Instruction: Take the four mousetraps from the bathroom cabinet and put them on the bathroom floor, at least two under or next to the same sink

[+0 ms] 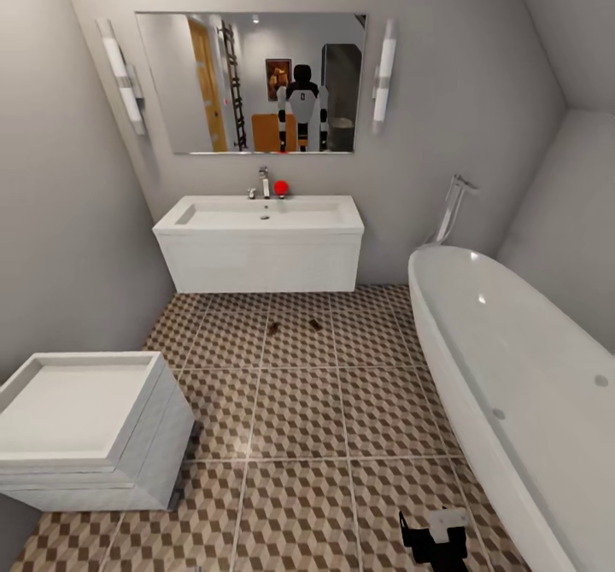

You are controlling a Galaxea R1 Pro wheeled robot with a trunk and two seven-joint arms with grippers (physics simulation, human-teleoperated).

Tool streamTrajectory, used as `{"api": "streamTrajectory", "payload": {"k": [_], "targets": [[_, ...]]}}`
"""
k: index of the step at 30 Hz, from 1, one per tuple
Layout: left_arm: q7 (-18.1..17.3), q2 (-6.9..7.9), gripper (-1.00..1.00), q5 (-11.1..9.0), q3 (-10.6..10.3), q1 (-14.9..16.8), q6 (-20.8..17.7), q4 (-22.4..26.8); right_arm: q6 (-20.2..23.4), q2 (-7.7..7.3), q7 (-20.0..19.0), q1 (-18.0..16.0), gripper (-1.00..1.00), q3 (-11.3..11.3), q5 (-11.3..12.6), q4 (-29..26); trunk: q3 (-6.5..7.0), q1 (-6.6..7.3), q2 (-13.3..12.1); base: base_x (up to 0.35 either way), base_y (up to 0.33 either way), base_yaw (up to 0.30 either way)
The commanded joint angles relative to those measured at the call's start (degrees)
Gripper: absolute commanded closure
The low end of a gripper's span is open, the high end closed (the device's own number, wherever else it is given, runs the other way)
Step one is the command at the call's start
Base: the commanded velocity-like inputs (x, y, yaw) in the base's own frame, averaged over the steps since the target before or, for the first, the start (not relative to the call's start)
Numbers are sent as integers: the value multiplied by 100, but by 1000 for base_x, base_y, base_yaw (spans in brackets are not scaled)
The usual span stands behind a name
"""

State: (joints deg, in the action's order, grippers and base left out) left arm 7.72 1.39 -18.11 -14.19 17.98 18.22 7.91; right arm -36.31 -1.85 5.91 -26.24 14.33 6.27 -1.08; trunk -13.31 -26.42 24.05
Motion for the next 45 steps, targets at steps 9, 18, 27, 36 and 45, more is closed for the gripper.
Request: {"api": "streamTrajectory", "payload": {"k": [9,18,27,36,45], "targets": [[27,2,-100,-35,-51,4,15,0,-16,0,7,-4,-100,52,58,3,126,63,-113,0,0,0],[27,2,-100,-35,-53,4,15,0,-16,0,7,-4,-100,52,58,3,207,63,-113,0,0,0],[27,2,-100,-35,-50,4,15,0,-16,0,7,-4,-100,52,58,3,288,63,-113,0,0,0],[27,-4,-100,-34,-53,4,15,0,-16,0,7,-4,-100,52,58,3,369,63,-113,0,0,0],[27,-7,-100,-35,-52,4,15,-2,-16,0,7,-4,-100,52,58,3,450,63,-113,0,0,0]]}}
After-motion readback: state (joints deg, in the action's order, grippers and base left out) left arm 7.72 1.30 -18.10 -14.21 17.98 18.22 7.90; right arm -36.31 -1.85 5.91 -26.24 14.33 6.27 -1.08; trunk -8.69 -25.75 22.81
